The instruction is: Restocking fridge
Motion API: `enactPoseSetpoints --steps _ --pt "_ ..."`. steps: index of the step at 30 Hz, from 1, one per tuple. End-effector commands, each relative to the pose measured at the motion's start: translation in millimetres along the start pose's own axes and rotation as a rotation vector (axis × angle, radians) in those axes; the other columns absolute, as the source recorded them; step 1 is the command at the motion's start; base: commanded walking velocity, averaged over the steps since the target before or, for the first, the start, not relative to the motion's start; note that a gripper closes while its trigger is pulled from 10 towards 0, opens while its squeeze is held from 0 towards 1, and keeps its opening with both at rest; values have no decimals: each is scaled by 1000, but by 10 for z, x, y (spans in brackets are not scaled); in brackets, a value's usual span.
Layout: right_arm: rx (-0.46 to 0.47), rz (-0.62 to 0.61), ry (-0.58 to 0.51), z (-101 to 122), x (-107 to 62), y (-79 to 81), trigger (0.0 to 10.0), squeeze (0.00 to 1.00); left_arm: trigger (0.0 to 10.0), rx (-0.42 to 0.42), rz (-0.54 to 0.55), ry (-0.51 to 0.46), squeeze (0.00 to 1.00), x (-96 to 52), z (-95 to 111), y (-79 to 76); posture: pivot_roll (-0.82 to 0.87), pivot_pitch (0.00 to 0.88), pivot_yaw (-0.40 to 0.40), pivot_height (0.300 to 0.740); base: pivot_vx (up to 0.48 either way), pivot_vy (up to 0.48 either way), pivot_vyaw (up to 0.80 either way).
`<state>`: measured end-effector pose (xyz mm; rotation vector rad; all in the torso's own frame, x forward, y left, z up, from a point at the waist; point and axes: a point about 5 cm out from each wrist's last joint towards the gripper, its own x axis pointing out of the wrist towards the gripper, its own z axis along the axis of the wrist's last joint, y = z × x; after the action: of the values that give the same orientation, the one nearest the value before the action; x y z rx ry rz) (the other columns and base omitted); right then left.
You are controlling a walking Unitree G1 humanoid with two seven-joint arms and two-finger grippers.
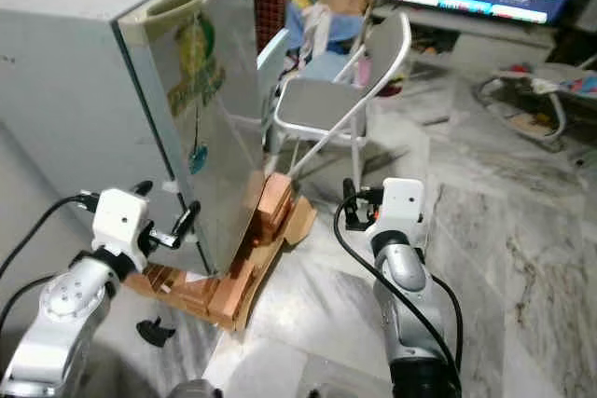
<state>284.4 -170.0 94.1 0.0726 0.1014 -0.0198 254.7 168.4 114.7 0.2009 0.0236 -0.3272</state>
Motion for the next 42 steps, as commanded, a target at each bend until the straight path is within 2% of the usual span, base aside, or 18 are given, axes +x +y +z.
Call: enactPoseSetpoints --steps 1,4,8,21,28,35,42 --pt "-6 -19 -7 49 25 -26 10000 0 10000 -18 5 16 0 -23 -42 10 90 0 -24 740 0 0 0" --pt "11 -28 5 42 22 -43 10000 0 10000 -34 31 18 0 -3 -54 55 88 0 -27 740 0 87 0" --pt "17 -38 7 45 9 -68 10000 0 10000 -31 54 14 0 45 -60 110 79 0 -25 740 0 414 -800" --pt "7 -39 -6 84 -19 -51 10000 0 10000 3 75 -38 0 121 -30 129 70 0 -17 740 77 423 0" --pt "11 -35 7 74 -9 -34 10000 0 10000 -15 38 -35 0 117 -37 58 75 0 -21 740 100 0 -571" --pt "11 -34 14 65 -12 -17 10000 0 10000 -70 -1 -59 0 154 -24 -17 69 0 -22 740 0 0 -800" --pt "14 -37 9 67 -23 -25 10000 0 10000 -75 1 -62 0 153 -19 -32 65 0 -18 740 313 0 -373"
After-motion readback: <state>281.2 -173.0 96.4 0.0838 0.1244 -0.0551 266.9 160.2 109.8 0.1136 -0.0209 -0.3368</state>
